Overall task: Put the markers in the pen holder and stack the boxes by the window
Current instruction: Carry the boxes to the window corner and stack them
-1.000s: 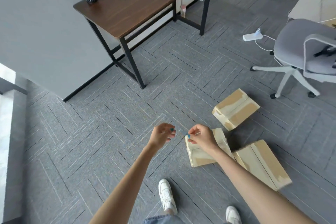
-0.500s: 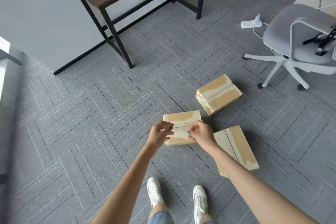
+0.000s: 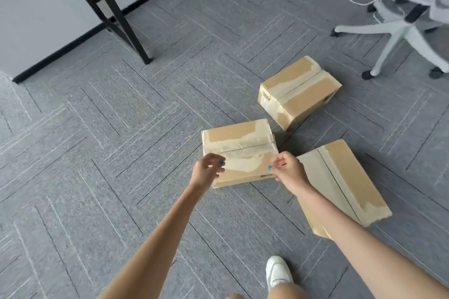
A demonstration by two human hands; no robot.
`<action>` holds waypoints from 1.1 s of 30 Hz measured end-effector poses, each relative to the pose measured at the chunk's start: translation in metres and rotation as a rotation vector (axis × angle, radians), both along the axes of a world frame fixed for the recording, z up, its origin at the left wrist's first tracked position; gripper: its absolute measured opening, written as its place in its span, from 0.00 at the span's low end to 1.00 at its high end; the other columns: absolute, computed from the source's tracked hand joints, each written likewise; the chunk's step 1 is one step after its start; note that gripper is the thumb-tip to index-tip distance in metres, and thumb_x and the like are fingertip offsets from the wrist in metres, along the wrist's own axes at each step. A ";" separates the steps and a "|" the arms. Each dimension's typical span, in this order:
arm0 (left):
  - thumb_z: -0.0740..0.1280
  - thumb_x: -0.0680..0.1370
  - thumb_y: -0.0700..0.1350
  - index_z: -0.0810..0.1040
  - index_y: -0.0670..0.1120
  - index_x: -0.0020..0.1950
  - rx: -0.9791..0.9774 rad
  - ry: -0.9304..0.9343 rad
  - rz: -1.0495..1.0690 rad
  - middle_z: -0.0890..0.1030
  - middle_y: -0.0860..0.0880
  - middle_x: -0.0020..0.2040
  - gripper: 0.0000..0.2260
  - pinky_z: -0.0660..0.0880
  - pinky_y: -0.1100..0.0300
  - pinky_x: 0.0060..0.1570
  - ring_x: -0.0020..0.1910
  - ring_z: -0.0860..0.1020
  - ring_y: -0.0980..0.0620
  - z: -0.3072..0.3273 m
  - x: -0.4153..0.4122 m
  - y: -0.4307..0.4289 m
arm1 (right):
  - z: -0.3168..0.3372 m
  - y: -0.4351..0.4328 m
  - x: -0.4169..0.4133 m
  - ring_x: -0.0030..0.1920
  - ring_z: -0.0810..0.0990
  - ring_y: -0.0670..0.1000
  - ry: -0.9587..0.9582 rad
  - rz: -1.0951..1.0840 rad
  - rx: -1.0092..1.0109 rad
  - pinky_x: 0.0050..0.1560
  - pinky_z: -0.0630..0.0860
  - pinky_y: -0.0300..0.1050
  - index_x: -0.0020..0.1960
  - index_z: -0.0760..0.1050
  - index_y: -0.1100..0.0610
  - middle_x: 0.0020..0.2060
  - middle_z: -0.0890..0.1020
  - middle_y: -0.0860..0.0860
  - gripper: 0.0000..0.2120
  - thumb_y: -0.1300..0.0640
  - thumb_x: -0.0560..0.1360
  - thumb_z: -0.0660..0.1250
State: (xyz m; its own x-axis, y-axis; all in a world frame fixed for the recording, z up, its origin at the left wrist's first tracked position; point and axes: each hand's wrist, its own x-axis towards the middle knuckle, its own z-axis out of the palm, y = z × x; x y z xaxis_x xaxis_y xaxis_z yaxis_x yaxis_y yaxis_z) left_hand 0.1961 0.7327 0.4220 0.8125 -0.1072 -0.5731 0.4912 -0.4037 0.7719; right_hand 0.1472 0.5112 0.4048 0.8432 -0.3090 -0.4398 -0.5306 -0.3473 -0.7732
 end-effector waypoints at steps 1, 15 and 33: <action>0.63 0.78 0.35 0.79 0.46 0.50 0.004 -0.018 0.010 0.82 0.44 0.50 0.08 0.75 0.61 0.41 0.44 0.80 0.51 -0.028 0.001 0.000 | -0.027 -0.002 0.003 0.43 0.79 0.52 -0.013 0.005 -0.007 0.47 0.78 0.51 0.42 0.72 0.53 0.41 0.79 0.48 0.10 0.67 0.72 0.69; 0.71 0.59 0.58 0.50 0.55 0.77 0.221 -0.235 0.019 0.58 0.46 0.73 0.51 0.58 0.36 0.70 0.71 0.58 0.42 -0.266 0.012 0.015 | -0.254 -0.031 0.041 0.68 0.67 0.59 -0.192 0.100 -0.306 0.69 0.62 0.50 0.69 0.62 0.65 0.65 0.69 0.61 0.29 0.61 0.72 0.70; 0.77 0.66 0.35 0.54 0.51 0.74 -0.215 -0.196 0.260 0.71 0.50 0.65 0.45 0.77 0.67 0.45 0.61 0.74 0.49 -0.309 0.014 0.023 | -0.295 -0.035 0.036 0.60 0.76 0.54 -0.144 -0.146 -0.098 0.61 0.72 0.51 0.63 0.68 0.54 0.61 0.78 0.51 0.25 0.49 0.70 0.73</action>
State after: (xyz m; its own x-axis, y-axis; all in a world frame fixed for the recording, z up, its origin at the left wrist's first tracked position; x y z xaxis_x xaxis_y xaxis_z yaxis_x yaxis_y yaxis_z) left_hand 0.2102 0.7555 0.1135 0.9200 0.0163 -0.3916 0.3911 -0.1040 0.9145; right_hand 0.1830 0.4767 0.1101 0.8385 -0.4676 -0.2799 -0.4672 -0.3523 -0.8110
